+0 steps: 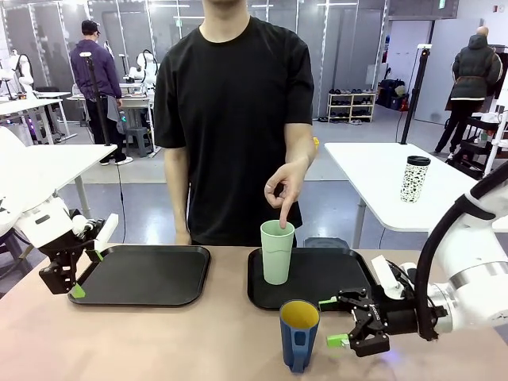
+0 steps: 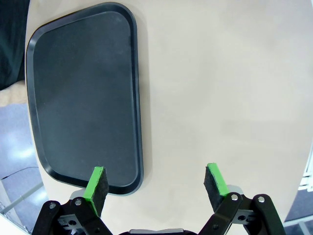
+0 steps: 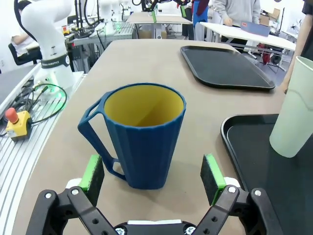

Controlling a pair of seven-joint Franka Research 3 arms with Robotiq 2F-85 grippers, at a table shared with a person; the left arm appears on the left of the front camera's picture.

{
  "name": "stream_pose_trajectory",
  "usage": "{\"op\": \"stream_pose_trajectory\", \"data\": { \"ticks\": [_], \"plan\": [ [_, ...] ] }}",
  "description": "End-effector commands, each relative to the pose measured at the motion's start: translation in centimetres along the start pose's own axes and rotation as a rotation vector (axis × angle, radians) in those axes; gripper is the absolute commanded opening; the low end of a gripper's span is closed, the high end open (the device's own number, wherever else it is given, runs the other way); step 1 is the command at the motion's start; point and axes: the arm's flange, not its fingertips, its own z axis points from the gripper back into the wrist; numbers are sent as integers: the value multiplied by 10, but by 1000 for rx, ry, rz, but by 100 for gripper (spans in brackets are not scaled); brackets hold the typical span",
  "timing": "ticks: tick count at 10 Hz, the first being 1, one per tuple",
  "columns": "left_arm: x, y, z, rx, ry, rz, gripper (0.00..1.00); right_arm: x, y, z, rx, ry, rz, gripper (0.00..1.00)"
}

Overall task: Sort and store the cups by type.
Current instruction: Pick up the Handle plastic cup and place it into the empty Flat Tray.

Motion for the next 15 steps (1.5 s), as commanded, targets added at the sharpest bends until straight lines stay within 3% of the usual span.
{"op": "stream_pose_trajectory", "data": {
  "ticks": [1,2,6,15],
  "plan": [
    [-1,-2,-2,22,22,-4,100,-20,18,0,-16,-8,18,100],
    [-1,-2,-2,22,22,-4,100,0,0,0,0,0,0,100],
    [-1,-2,-2,22,22,-4,100,0,0,0,0,0,0,100],
    [-1,-2,-2,22,22,-4,100,-25,0,-30,26,-3,-33,100]
  ]
}}
